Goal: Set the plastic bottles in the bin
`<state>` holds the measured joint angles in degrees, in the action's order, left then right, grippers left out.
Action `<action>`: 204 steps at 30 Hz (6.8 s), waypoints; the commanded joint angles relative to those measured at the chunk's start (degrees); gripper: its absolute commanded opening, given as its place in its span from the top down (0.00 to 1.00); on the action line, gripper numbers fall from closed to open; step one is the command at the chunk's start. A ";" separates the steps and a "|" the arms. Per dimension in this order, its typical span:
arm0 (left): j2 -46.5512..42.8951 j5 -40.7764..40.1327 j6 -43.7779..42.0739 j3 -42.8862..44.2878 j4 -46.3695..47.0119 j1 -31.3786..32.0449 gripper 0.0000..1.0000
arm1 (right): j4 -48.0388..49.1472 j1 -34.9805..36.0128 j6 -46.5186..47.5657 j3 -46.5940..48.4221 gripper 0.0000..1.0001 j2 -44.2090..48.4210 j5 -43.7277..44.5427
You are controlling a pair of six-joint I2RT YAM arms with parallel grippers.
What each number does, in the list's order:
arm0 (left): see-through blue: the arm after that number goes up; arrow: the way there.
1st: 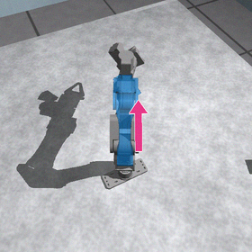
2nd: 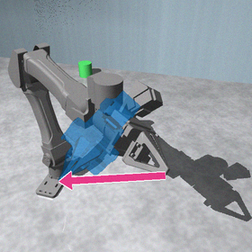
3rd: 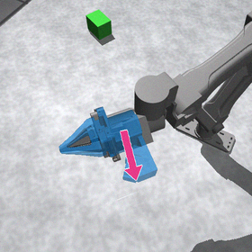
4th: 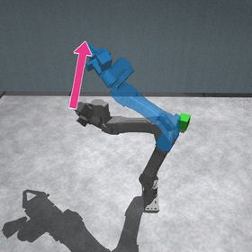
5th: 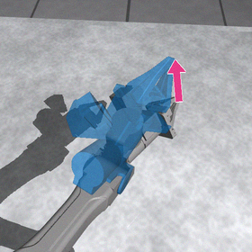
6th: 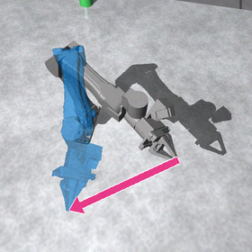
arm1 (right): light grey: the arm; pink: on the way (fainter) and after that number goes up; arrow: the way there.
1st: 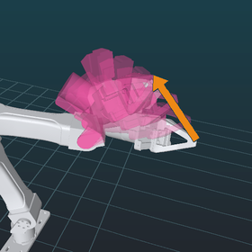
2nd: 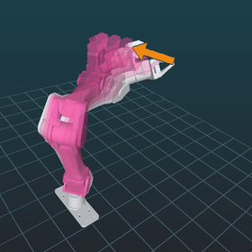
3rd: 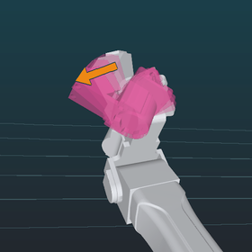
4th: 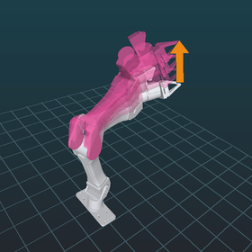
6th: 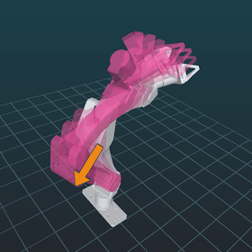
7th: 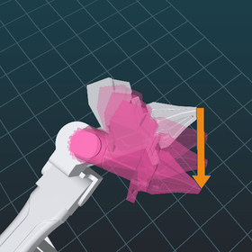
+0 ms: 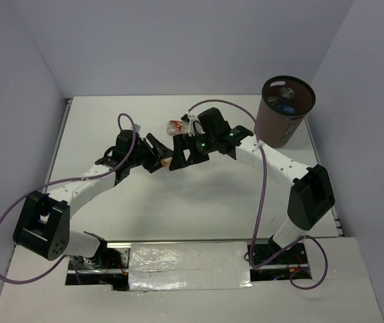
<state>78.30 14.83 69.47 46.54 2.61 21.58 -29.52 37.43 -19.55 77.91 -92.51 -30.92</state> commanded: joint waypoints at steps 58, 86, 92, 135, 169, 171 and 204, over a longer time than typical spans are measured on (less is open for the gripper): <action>-29.69 -11.40 -12.52 -3.65 -15.01 -10.51 0.01 | 5.07 -28.89 35.30 23.78 0.90 6.47 32.99; -30.67 -10.61 -12.61 -6.11 -15.18 -11.04 0.01 | 1.57 -44.46 27.98 30.02 0.00 -4.53 17.30; -29.09 -9.65 -12.34 -5.85 -13.25 -10.95 0.01 | -4.39 -42.89 41.67 27.74 0.00 -1.45 -9.39; -25.22 -8.15 -10.32 -5.68 -15.79 -11.21 0.01 | -13.88 -11.68 73.78 61.57 0.09 -57.25 13.60; -32.78 -5.52 -12.87 -11.56 -12.02 -11.92 0.01 | -12.77 -34.25 50.59 28.09 0.68 2.86 -0.99; -32.43 -5.08 -13.13 -11.91 -11.14 -11.92 0.01 | -10.49 -36.98 47.25 26.86 0.67 3.30 0.32; -34.00 -4.11 -14.89 -10.51 -11.75 -12.09 0.00 | -2.82 -55.01 38.62 23.69 0.00 1.36 2.89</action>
<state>44.99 10.74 56.82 34.26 -10.09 9.87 -35.22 -17.30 19.29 100.92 -98.13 -24.84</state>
